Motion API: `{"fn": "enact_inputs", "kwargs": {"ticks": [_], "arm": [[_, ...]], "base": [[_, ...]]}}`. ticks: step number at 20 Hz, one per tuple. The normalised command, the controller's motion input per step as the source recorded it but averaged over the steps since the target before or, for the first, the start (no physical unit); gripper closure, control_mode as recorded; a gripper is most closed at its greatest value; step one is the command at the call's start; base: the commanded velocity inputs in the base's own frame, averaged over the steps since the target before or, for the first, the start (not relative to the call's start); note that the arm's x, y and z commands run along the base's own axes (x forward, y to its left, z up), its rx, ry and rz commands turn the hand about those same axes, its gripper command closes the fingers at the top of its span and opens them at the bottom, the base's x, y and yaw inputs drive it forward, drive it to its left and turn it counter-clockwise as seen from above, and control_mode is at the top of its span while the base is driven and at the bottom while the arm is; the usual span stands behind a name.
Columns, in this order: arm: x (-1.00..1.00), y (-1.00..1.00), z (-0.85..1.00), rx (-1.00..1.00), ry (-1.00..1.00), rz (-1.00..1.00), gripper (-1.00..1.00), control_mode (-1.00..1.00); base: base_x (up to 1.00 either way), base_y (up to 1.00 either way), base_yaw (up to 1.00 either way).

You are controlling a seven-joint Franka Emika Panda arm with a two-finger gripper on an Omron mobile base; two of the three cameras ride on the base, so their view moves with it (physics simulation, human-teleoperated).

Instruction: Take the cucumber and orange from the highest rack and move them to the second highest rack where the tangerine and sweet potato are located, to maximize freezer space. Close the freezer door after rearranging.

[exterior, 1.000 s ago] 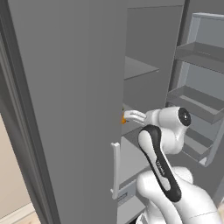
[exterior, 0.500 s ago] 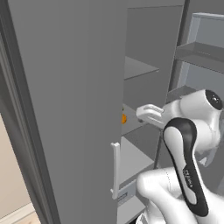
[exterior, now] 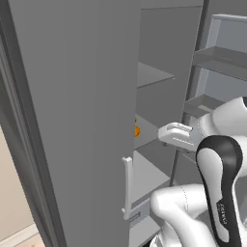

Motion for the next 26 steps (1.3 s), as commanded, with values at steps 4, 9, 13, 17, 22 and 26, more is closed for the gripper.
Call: {"fn": "enact_inputs", "kwargs": {"ticks": [4,9,13,17,22,26], "arm": [[-0.19,-0.01,-0.06,0.00,-0.05,0.00,-1.00,1.00],[0.00,0.00,0.00,0.00,0.00,0.00,-1.00,1.00],[0.00,0.00,0.00,0.00,0.00,0.00,-1.00,1.00],[0.00,0.00,0.00,0.00,0.00,0.00,-1.00,1.00],[0.00,0.00,0.00,0.00,0.00,0.00,-1.00,1.00],[0.00,0.00,0.00,0.00,0.00,0.00,-1.00,1.00]], "base": [[-0.72,-0.24,-0.25],[-0.78,-0.70,-0.53],[-0.23,-0.91,-0.35],[0.04,-0.99,-0.05],[0.09,-1.00,0.04],[0.31,-0.83,0.30]]}}
